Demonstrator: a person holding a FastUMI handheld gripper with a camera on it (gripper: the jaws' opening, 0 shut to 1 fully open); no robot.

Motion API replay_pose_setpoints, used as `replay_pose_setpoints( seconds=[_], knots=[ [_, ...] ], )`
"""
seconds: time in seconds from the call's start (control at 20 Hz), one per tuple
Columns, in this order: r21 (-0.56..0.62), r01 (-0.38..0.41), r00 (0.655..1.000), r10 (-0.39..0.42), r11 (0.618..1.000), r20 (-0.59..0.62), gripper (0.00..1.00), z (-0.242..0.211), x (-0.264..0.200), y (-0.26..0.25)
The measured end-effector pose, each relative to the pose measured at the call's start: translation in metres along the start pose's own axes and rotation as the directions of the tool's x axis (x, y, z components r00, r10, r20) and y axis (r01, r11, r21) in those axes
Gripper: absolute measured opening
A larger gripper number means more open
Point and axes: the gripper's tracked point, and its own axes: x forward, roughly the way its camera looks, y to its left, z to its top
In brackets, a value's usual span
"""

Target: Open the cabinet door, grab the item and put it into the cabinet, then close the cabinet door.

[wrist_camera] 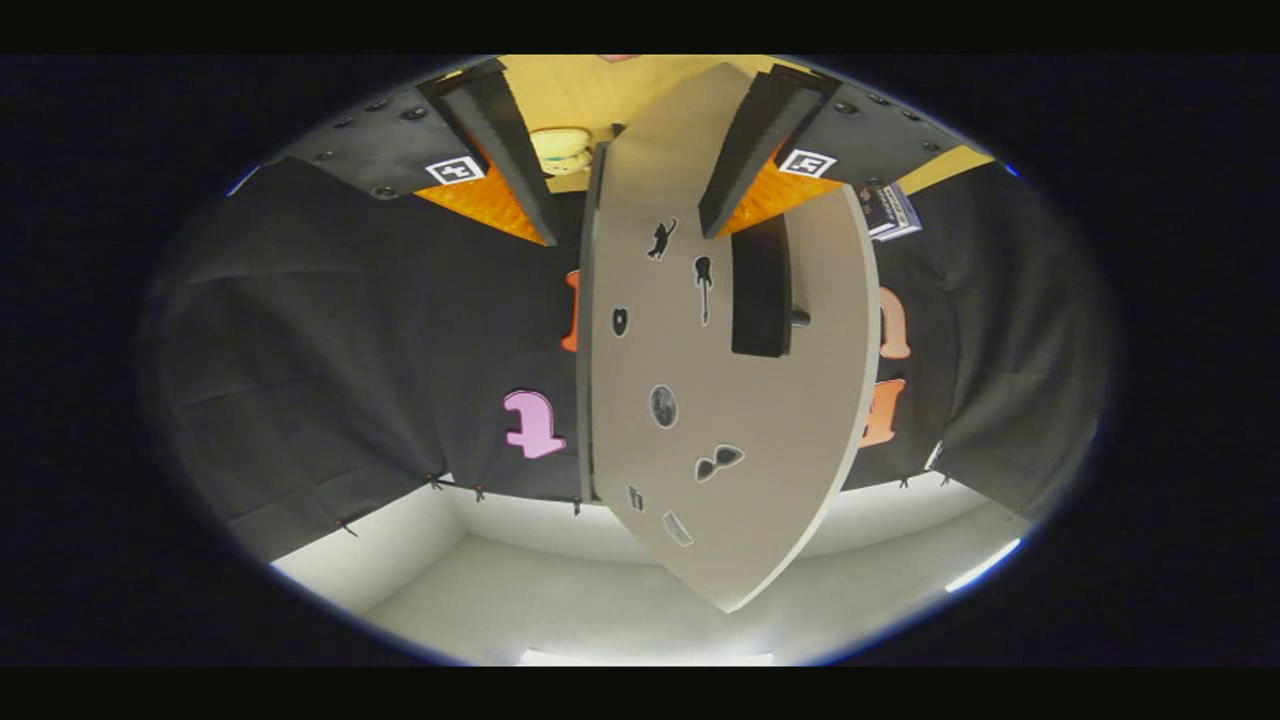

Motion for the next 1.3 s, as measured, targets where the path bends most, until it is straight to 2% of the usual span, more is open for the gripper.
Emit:
replay_pose_setpoints(
  seconds=[0.25, 0.55, 0.85, 1.3],
  knots=[
    [0.1, -0.169, 0.985, 0.171, 0.98, -0.007, 0.95, 0.0, 0.029, 0.052],
    [0.083, -0.219, 0.975, 0.221, 0.972, -0.009, 0.95, -0.001, 0.049, 0.072],
    [0.095, -0.21, 0.977, 0.212, 0.973, -0.008, 0.95, -0.002, 0.044, 0.056],
    [0.073, -0.105, 0.994, 0.106, 0.992, -0.011, 0.95, 0.0, 0.022, -0.014]
  ],
)
